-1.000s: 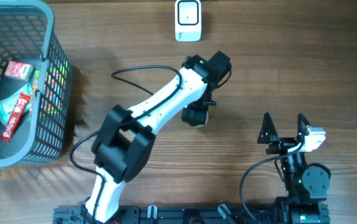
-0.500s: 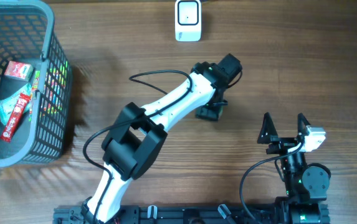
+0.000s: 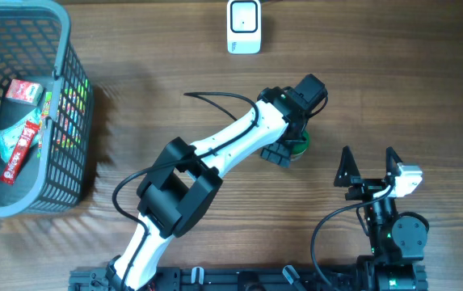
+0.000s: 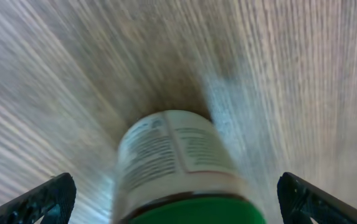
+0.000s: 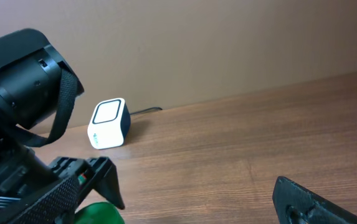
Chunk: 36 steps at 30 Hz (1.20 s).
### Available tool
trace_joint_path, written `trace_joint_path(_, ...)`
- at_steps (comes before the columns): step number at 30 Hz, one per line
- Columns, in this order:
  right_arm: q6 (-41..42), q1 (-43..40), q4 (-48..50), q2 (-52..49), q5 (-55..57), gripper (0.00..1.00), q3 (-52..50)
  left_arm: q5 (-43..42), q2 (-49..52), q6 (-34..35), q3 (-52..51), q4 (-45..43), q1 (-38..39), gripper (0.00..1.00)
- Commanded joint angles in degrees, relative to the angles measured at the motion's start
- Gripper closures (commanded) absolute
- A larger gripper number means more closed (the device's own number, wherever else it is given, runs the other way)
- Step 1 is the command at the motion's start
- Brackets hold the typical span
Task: Scan the item barcode
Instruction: 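Carry the bottle with the left gripper and set it upright mid-table, then reach the left gripper into the basket and grasp the Haribo bag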
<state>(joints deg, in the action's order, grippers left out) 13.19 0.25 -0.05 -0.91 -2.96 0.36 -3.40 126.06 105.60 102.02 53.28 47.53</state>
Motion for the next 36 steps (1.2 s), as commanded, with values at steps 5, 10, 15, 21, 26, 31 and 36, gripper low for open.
trace_joint_path(5,0.5,0.2,0.1,0.3,0.3,0.00,-0.1,1.4,-3.5,-11.4,6.9,9.0,-1.0,0.00)
trace_joint_path(10,0.5,0.2,0.1,0.3,0.3,0.00,-0.1,6.2,-12.1,-15.0,7.1,11.3,-2.2,0.00)
trace_joint_path(15,0.5,0.2,0.1,0.3,0.3,0.00,-0.1,17.3,-22.7,-20.3,7.1,20.1,-7.3,0.00)
trace_joint_path(21,0.5,0.2,0.1,0.3,0.3,0.00,-0.1,23.5,-36.0,-33.2,7.1,25.8,-22.4,0.00)
trace_joint_path(26,0.5,0.2,0.1,0.3,0.3,0.00,-0.1,23.4,-48.0,-44.2,7.1,19.8,-42.4,0.00)
trace_joint_path(31,0.5,0.2,0.1,0.3,0.3,0.00,-0.1,22.0,-52.2,-46.9,7.1,19.6,-65.3,0.00)
trace_joint_path(36,0.5,0.2,0.1,0.3,0.3,0.00,-0.1,8.9,-45.5,-46.9,4.1,23.7,-80.9,0.00)
